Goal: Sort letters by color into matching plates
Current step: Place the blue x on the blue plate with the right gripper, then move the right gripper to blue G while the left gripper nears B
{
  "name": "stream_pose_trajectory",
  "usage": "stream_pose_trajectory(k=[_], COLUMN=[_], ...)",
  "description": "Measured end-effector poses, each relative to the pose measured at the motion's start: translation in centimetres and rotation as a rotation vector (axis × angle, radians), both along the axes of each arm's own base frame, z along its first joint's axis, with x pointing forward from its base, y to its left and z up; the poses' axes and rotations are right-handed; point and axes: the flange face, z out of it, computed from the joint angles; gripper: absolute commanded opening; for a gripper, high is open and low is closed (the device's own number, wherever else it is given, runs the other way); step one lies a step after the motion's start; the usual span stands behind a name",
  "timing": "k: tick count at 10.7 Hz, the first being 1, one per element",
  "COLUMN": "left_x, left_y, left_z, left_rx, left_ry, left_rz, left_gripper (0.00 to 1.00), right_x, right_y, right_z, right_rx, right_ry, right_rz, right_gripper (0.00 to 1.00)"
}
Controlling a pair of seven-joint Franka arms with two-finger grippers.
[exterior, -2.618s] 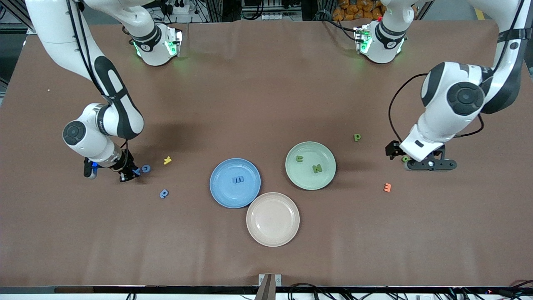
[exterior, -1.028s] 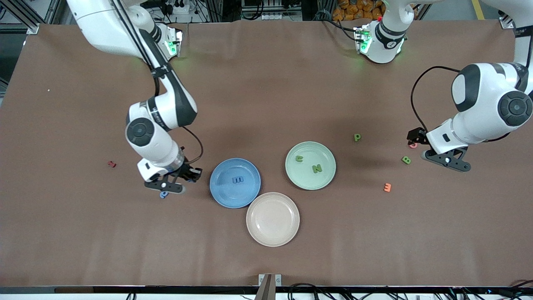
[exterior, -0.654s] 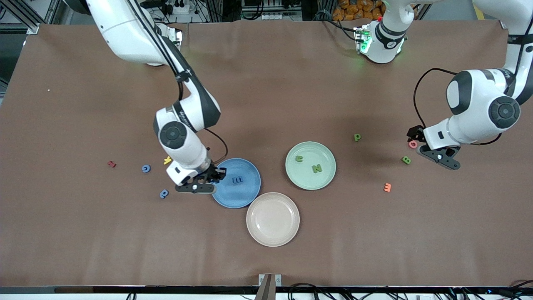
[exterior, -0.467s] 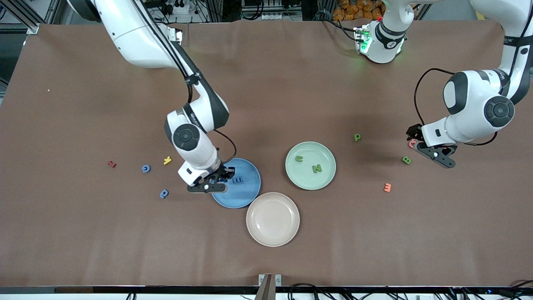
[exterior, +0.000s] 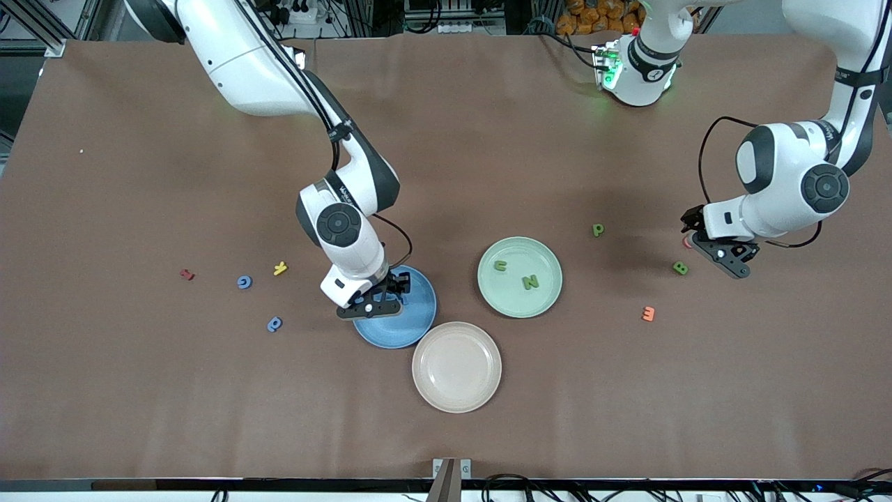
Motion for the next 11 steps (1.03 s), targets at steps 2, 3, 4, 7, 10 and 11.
stream_pose_trajectory(k=[2,3,4,7,10,11], left_x=[0.2,0.4,0.6,0.6,0.5,0.5], left_y=[0.0,0.1,0.1,0.5,0.4,0.4], left_z=[-0.9,-1.4,-1.9,-3.6,-4.8,-5.2], left_rx=[0.001,0.002,0.004,0.011,0.013,0.014], left_ry=[-0.014,-0.026,-0.052,-0.118,-0.113,-0.115], left_rz=[-0.007,-0.007,-0.008,-0.003,0.015,0.017], left_gripper=[1.00,1.00,1.00,1.00,0.93,0.90], right_x=[0.6,1.0,1.7,4.6,5.5,5.3], right_y=[-0.7,-1.6,-3.3,-11.3,-18.7,-21.3], right_z=[0.3,0.3,0.4,1.3,3.5,4.1], right_rx=[-0.016,-0.032,-0.054,-0.094,-0.103,-0.107], right_ry=[-0.012,0.000,0.018,0.063,0.069,0.075], right_rz=[0.012,0.024,0.048,0.041,0.059,0.106], right_gripper=[1.00,1.00,1.00,1.00,1.00,1.00])
